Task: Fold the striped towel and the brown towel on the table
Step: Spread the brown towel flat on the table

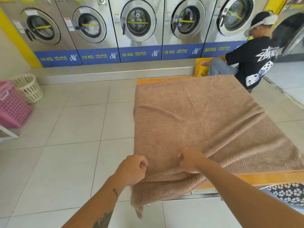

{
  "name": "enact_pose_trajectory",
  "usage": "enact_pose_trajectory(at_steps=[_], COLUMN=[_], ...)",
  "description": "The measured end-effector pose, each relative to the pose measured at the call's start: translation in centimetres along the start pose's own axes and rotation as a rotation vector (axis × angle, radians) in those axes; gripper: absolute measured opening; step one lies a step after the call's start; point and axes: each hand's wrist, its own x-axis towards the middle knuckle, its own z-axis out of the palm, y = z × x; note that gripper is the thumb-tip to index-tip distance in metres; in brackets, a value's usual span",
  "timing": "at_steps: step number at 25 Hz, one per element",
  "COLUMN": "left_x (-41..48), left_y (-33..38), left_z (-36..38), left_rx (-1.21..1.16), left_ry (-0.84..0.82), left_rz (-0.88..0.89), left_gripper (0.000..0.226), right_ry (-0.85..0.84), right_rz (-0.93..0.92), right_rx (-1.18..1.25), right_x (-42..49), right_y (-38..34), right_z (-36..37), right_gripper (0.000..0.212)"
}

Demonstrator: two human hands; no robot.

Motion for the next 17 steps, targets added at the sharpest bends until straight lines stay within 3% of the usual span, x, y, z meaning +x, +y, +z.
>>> enact_pose_trajectory(at_steps=[8, 17], left_x=[5.8, 14.3], left_y=[2.0, -4.1], left_z=[-8.6, -21.1], left_rx=[-0.183, -0.194], left_ry=[0.238, 0.132], left_rz=[0.164, 0.323], left_gripper=[0.023, 0.024], right_ry=[0.131, 0.349], right_rz=[-0.039, 0.204], right_rx=[0.199, 0.311], right_x=[4.2, 12.4], right_y=[-4.9, -15.3], right_z=[-4.8, -8.3], right_gripper=[0.042, 0.045])
